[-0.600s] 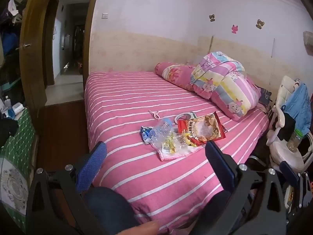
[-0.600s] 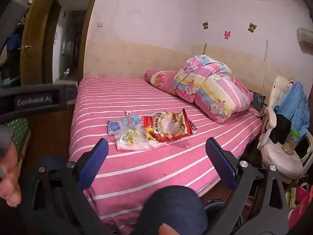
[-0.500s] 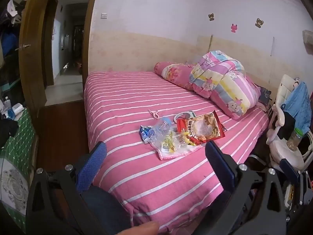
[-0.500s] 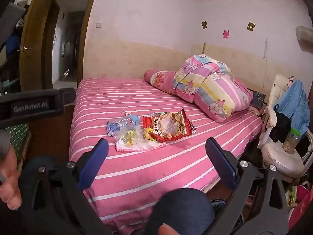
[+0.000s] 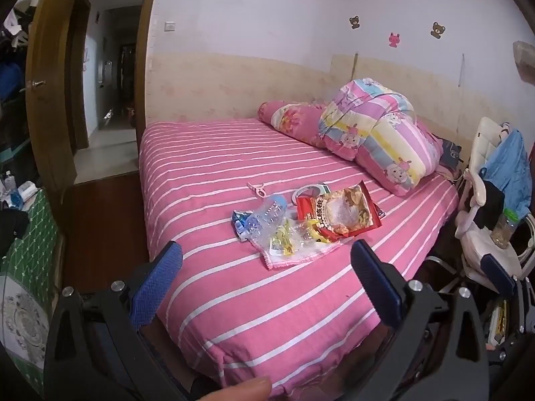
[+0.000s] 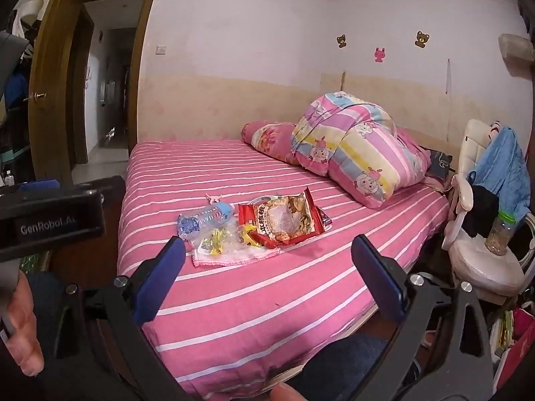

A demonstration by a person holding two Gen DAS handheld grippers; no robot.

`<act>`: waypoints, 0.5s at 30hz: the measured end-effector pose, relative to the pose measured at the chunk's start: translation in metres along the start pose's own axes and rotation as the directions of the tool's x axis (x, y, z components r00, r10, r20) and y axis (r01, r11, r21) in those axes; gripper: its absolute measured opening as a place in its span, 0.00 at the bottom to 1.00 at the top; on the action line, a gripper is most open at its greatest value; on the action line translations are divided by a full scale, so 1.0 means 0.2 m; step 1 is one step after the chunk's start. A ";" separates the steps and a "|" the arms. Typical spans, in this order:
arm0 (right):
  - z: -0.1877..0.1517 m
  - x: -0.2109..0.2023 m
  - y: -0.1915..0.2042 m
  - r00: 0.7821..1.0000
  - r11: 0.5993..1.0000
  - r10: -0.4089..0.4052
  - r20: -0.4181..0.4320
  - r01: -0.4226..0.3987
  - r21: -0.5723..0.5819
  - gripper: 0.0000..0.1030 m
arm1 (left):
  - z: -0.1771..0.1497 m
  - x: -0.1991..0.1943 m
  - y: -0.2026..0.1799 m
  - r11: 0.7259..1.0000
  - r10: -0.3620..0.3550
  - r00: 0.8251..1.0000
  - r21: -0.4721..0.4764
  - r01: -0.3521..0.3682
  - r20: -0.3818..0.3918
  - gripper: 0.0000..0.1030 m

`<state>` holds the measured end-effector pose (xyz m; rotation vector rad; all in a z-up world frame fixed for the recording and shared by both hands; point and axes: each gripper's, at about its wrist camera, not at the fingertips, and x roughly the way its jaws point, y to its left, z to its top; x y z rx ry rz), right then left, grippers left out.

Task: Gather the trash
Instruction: 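Approach the trash pile on the bed with both tools open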

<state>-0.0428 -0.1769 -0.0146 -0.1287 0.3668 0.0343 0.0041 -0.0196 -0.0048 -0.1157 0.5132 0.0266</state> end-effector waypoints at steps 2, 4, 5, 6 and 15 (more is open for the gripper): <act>0.01 0.01 0.00 1.000 1.000 0.003 -0.008 -0.003 -0.003 0.95 | -0.01 0.02 0.00 1.000 0.001 1.000 0.000 -0.001 -0.010 0.95; 0.01 0.02 0.00 1.000 1.000 0.000 -0.009 0.000 0.002 0.95 | -0.01 0.03 0.00 1.000 0.003 1.000 0.009 -0.003 -0.014 0.95; 0.01 0.03 0.00 1.000 1.000 -0.001 -0.012 0.001 0.005 0.95 | -0.01 0.05 0.00 1.000 0.006 1.000 0.016 -0.006 -0.016 0.95; 0.00 0.03 -0.01 1.000 1.000 0.000 -0.013 0.000 0.009 0.95 | -0.01 0.06 -0.01 1.000 0.008 1.000 0.021 -0.007 -0.017 0.95; -0.01 0.11 -0.02 1.000 1.000 -0.016 -0.009 0.016 0.005 0.95 | -0.05 0.18 0.01 1.000 0.013 1.000 0.021 -0.013 -0.026 0.95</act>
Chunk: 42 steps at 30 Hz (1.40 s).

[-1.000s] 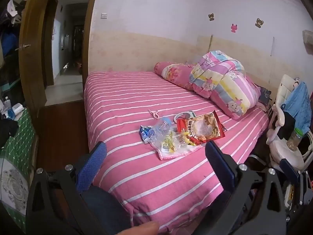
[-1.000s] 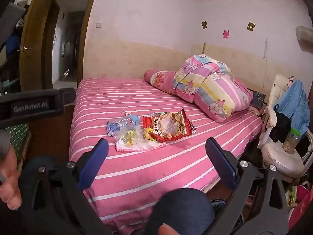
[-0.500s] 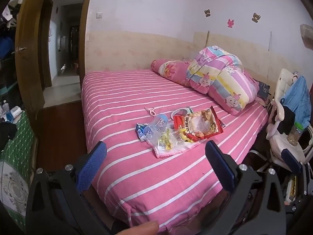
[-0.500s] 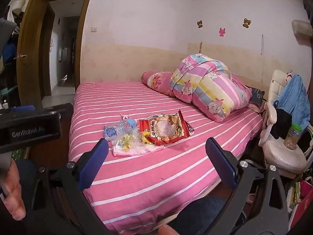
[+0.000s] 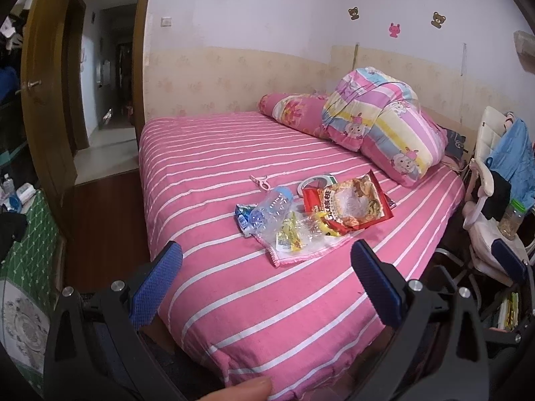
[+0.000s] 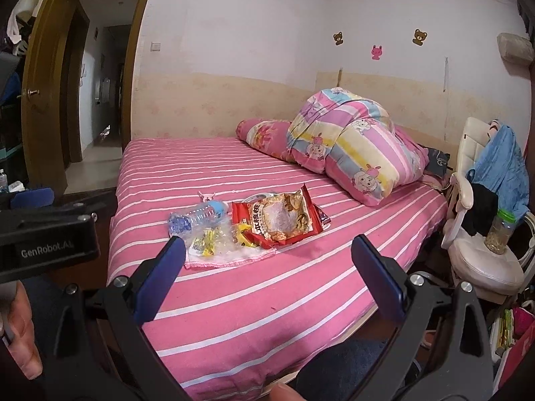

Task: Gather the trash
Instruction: 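Approach the trash pile on the bed with both tools open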

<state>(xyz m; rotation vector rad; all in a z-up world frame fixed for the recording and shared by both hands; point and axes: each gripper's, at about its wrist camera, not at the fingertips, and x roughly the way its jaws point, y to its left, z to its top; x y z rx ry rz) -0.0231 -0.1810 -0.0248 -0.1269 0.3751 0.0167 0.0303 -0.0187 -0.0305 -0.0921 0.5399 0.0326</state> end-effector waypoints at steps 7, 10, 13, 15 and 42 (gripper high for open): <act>0.02 0.11 0.03 1.000 1.000 0.015 -0.024 -0.015 0.007 0.95 | -0.03 0.11 0.06 1.000 -0.005 1.000 -0.025 0.005 -0.010 0.95; 0.02 0.15 0.06 0.999 1.000 0.021 -0.033 -0.021 0.003 0.95 | -0.03 0.14 0.09 1.000 0.010 1.000 -0.028 -0.010 -0.006 0.95; 0.03 0.17 0.07 0.999 1.000 0.026 -0.035 -0.026 0.001 0.95 | -0.03 0.18 0.12 0.999 0.017 1.000 -0.034 -0.018 -0.007 0.95; 0.04 0.20 0.09 0.999 1.000 0.031 -0.037 -0.032 -0.002 0.95 | -0.02 0.20 0.14 0.999 0.020 1.000 -0.041 -0.021 -0.008 0.95; 0.06 0.36 0.12 0.995 0.998 0.060 -0.076 -0.061 -0.007 0.95 | -0.06 0.38 0.23 0.997 0.022 0.999 -0.069 -0.025 -0.047 0.95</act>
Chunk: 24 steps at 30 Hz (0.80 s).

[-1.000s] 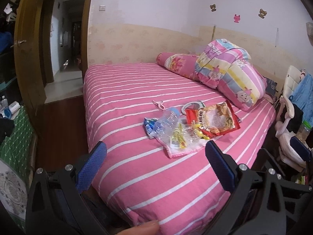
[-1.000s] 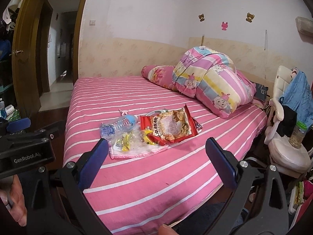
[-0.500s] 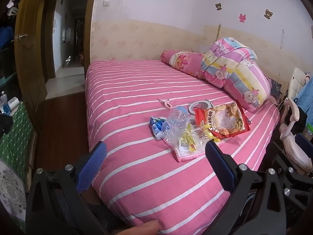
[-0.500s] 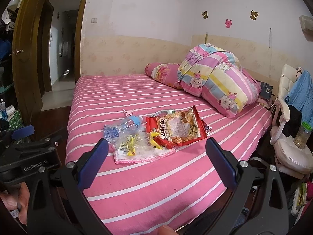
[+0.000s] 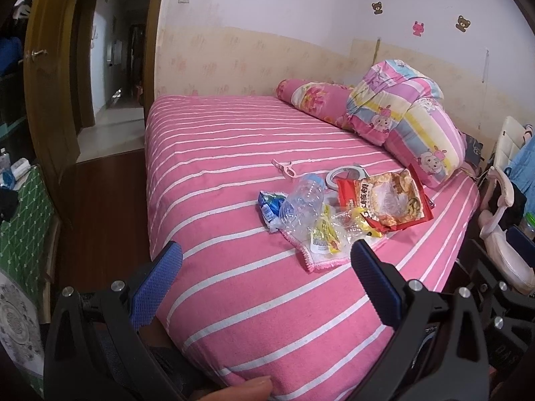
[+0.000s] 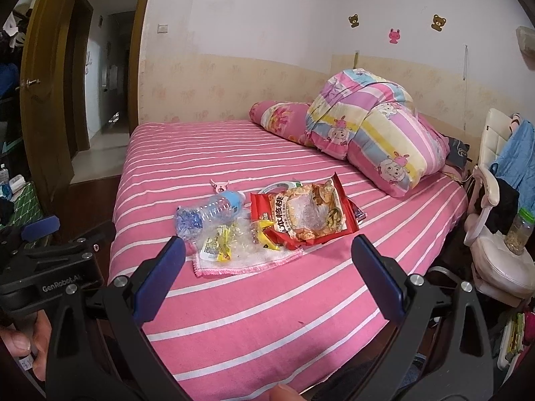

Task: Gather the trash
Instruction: 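Approach the trash pile on the bed with both tools open, then grasp the clear water bottle with the left tool while the right tool also closes on it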

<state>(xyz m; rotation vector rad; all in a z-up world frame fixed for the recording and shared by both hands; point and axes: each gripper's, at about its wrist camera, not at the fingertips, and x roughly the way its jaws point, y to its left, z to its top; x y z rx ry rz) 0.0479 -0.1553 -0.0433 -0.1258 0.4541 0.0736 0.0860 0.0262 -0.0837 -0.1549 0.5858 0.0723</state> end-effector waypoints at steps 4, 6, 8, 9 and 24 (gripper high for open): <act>-0.01 0.01 -0.01 1.000 1.000 0.019 -0.004 -0.019 -0.003 0.95 | 0.00 0.00 0.01 1.000 -0.007 1.000 0.002 0.007 -0.004 0.95; -0.02 0.03 -0.02 1.000 1.000 0.024 -0.007 -0.024 0.000 0.95 | -0.01 0.01 0.01 1.000 -0.012 1.000 0.003 0.012 -0.005 0.95; -0.02 0.04 -0.02 1.000 1.000 0.025 -0.012 -0.025 0.000 0.95 | -0.01 0.02 0.01 1.000 -0.022 1.000 0.002 0.022 -0.010 0.95; -0.03 0.05 -0.02 1.000 1.000 0.024 -0.013 -0.024 0.000 0.95 | -0.01 0.03 0.01 1.000 -0.028 1.000 0.000 0.028 -0.012 0.95; 0.03 0.21 -0.11 0.959 0.952 0.280 -0.042 -0.271 0.145 0.95 | 0.00 0.17 -0.01 0.989 -0.145 0.989 0.004 0.145 -0.017 0.95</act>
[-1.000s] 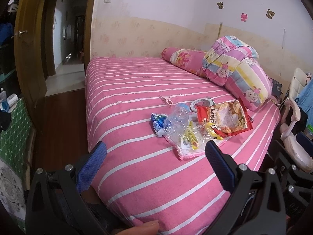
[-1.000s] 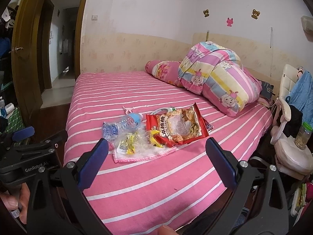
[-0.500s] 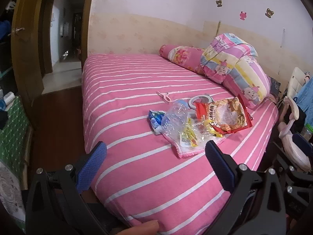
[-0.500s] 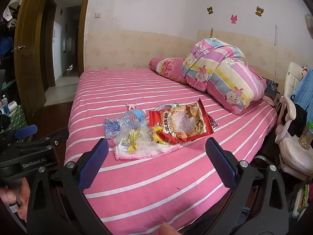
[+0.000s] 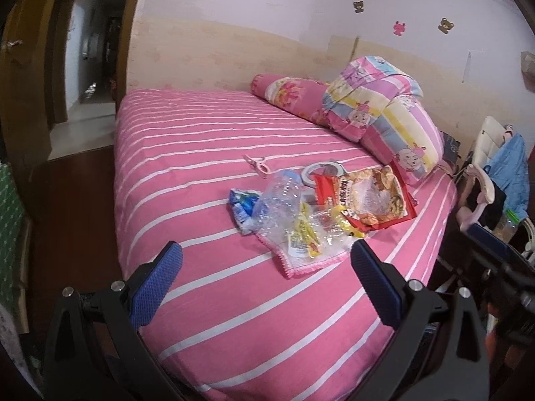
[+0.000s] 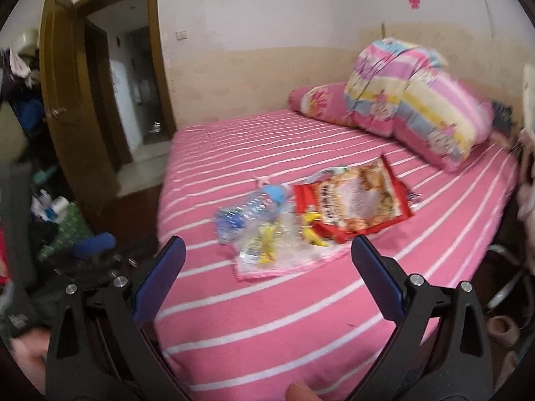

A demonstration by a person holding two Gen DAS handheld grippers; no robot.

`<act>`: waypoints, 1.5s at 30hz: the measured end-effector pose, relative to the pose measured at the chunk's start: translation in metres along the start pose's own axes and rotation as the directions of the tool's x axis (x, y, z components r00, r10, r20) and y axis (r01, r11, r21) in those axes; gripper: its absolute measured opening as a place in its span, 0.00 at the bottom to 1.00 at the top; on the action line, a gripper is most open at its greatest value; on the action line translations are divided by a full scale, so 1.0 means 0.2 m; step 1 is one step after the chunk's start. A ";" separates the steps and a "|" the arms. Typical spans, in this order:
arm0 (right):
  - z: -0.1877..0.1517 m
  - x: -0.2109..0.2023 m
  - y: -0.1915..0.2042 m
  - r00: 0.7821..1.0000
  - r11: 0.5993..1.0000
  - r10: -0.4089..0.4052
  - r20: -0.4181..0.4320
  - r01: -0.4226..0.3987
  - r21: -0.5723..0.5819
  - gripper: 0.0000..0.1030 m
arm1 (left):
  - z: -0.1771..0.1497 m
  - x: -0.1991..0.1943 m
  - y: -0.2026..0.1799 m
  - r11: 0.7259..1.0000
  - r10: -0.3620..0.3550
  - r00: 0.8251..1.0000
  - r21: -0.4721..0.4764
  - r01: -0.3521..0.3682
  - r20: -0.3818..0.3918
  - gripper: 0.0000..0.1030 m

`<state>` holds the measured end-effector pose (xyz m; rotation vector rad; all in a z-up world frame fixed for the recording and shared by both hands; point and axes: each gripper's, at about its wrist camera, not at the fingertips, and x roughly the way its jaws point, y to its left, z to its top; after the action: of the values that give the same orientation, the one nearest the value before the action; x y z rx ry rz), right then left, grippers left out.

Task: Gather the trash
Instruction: 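Grasp the clear water bottle with the left tool while the right tool also closes on it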

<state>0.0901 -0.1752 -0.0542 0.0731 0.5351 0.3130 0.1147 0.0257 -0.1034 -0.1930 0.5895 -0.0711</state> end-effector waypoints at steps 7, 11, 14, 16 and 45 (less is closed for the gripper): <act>0.13 0.16 -0.02 0.999 0.999 0.040 -0.011 -0.040 -0.010 0.95 | 0.01 0.16 -0.04 0.999 -0.022 1.000 0.044 0.023 -0.013 0.95; 0.20 0.31 -0.06 0.993 0.993 0.117 -0.024 -0.116 0.013 0.95 | 0.03 0.27 -0.04 0.997 -0.044 0.999 0.064 0.044 -0.007 0.95; 0.24 0.44 -0.08 0.980 0.981 0.190 -0.063 -0.187 0.050 0.95 | 0.05 0.38 -0.03 0.995 -0.049 0.999 0.085 0.050 -0.015 0.95; 0.28 0.56 -0.10 0.966 0.968 0.243 -0.090 -0.235 0.091 0.95 | 0.07 0.46 -0.01 0.994 -0.054 0.998 0.090 0.056 -0.024 0.95; 0.25 1.55 -0.32 0.802 0.847 0.455 -0.386 -0.255 0.467 0.88 | 0.13 0.96 0.04 0.971 -0.225 0.962 0.040 0.234 -0.154 0.58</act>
<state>0.3866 -0.1395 -0.1722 0.5094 1.0923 0.6076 0.2888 0.0150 -0.1893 -0.2000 0.7111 -0.3299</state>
